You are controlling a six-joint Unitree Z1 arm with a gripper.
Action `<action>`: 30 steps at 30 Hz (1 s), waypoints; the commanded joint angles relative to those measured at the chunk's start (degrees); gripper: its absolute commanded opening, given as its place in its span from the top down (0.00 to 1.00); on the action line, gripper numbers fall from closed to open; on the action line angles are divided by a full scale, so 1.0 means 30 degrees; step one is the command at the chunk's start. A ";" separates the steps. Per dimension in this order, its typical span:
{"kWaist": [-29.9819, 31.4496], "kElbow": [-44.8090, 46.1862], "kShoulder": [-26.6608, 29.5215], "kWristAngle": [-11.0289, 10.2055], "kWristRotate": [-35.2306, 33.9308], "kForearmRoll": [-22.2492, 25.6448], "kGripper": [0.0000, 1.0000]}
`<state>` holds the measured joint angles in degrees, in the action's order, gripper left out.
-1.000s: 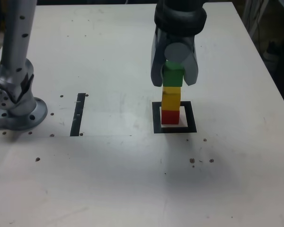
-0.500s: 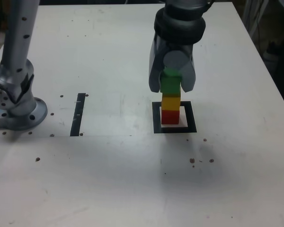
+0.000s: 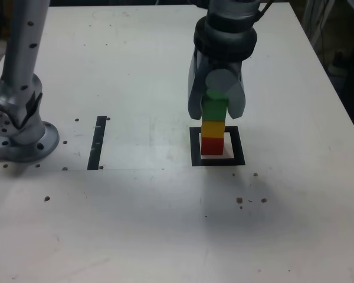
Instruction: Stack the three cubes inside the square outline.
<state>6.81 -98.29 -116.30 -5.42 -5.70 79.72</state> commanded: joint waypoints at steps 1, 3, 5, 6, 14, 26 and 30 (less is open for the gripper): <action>0.0044 0.0083 0.0042 0.0012 -0.0014 -0.0019 0.64; 0.0044 0.0127 0.0026 0.0070 0.0006 -0.0013 0.54; 0.0044 0.0168 0.0007 0.0199 0.0031 0.0000 0.39; 0.0044 0.0184 -0.0006 0.0281 0.0040 0.0009 0.30; 0.0044 -0.0036 0.0058 0.0489 0.0080 0.0009 0.01; 0.0296 -0.0415 0.1379 -0.0079 0.0034 0.1273 0.01; 0.0444 -0.0346 0.2960 -0.0466 0.0077 0.2228 0.01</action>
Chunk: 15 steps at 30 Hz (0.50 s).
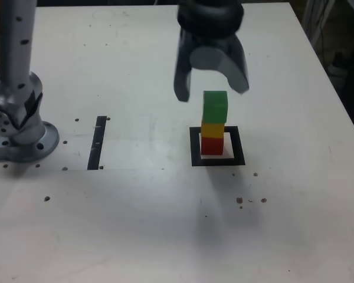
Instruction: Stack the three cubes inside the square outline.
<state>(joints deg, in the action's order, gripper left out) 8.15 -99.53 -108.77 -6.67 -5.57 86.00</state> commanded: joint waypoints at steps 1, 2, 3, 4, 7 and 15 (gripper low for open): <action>0.0008 0.0229 0.0965 -0.0106 0.0096 0.0301 0.01; 0.0009 0.0455 0.1514 -0.0145 0.0175 0.0431 0.01; 0.0009 0.0872 0.2276 -0.0151 0.0303 0.0557 0.01; 0.0009 0.1263 0.2857 -0.0097 0.0399 0.0616 0.01; 0.0049 0.2746 0.4584 0.0372 0.0602 0.0670 0.01; 0.0156 0.7719 0.7939 0.0745 0.0628 0.0389 0.01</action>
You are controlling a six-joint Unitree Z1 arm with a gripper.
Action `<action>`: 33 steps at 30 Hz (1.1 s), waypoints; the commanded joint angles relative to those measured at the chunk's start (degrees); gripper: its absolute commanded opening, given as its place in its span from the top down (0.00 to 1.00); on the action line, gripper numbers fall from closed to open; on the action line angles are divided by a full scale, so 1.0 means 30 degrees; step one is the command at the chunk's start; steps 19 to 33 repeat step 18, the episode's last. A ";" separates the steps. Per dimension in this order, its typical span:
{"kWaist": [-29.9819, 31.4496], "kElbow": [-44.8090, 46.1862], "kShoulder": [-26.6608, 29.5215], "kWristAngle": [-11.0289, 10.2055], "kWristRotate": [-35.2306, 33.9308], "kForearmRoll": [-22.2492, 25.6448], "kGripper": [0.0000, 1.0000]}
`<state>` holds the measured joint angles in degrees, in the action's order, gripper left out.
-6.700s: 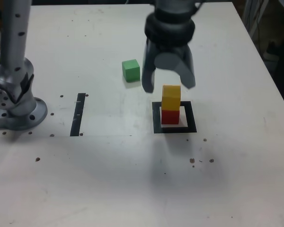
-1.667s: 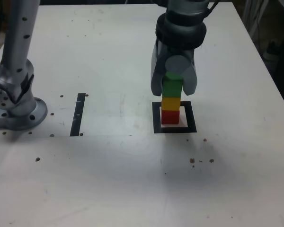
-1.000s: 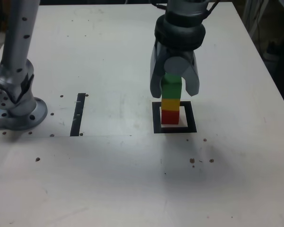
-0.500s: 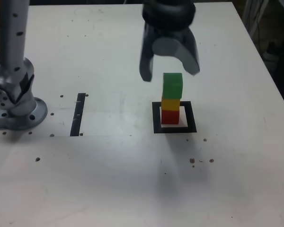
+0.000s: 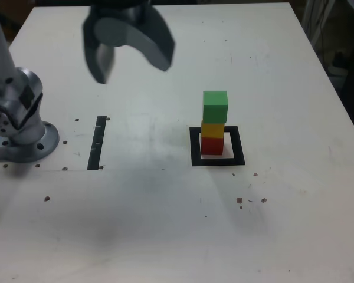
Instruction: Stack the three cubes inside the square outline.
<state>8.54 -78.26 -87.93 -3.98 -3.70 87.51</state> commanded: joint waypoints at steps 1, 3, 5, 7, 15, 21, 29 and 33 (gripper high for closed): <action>0.0024 0.1283 0.1223 -0.0269 0.0003 -0.0268 0.01; 0.0024 0.2685 0.1591 -0.0473 -0.0008 -0.0759 0.01; 0.0024 0.4247 0.1844 -0.0526 -0.0034 -0.1592 0.01; 0.0024 0.5821 0.1982 -0.0422 -0.0060 -0.2665 0.01; 0.0024 0.9955 0.1721 -0.0237 -0.0063 -0.5840 0.01; 0.0175 1.1159 0.1173 -0.0451 -0.0010 -0.7132 0.01; 0.0175 1.1159 0.1173 -0.0451 -0.0010 -0.7132 0.01; 0.0175 1.1159 0.1173 -0.0451 -0.0010 -0.7132 0.01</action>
